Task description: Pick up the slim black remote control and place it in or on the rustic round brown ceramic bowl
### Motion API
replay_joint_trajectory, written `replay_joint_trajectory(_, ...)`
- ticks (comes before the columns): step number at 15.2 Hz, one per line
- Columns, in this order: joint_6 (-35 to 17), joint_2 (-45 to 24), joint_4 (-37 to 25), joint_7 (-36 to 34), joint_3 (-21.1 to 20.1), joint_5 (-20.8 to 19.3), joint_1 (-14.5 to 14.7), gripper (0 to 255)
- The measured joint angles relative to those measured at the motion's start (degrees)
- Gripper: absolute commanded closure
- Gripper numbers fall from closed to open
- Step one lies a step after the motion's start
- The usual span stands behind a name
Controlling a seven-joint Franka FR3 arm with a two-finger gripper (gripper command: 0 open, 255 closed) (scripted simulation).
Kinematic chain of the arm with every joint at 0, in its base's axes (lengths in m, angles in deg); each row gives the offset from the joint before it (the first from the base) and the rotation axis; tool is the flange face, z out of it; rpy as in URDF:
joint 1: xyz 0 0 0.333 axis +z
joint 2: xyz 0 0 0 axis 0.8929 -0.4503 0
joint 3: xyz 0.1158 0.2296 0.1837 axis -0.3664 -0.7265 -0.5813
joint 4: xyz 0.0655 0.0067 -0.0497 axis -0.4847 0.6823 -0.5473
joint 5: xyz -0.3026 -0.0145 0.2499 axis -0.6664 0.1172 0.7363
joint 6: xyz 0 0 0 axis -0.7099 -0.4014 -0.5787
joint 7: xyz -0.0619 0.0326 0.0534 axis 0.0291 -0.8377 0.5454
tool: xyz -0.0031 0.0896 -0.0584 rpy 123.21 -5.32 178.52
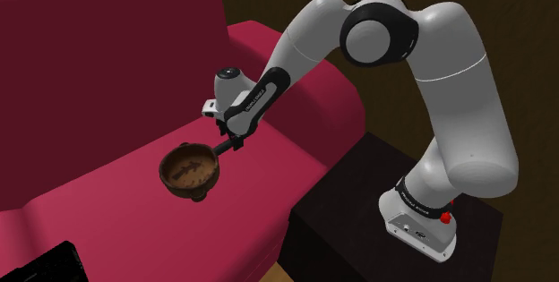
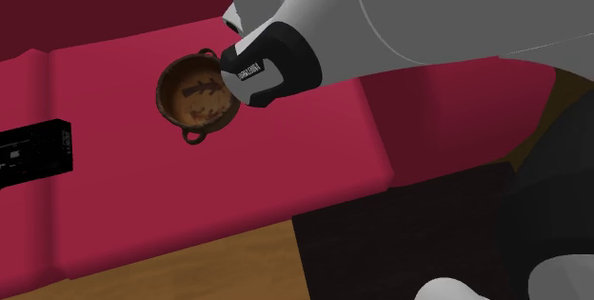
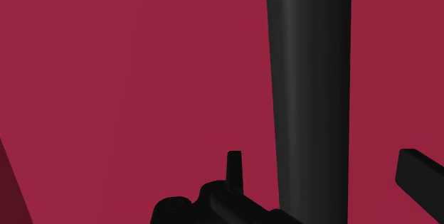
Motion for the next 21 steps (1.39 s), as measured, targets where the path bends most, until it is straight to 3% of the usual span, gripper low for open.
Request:
replay_joint_trajectory(1,0.0,0.0,0.0,0.0,0.0,0.0,0.0,255)
replay_joint_trajectory(12,0.3,0.4,0.2,0.0,-0.1,0.0,0.0,255)
replay_joint_trajectory(21,4.0,6.0,2.0,0.6,-0.9,0.7,-0.7,255)
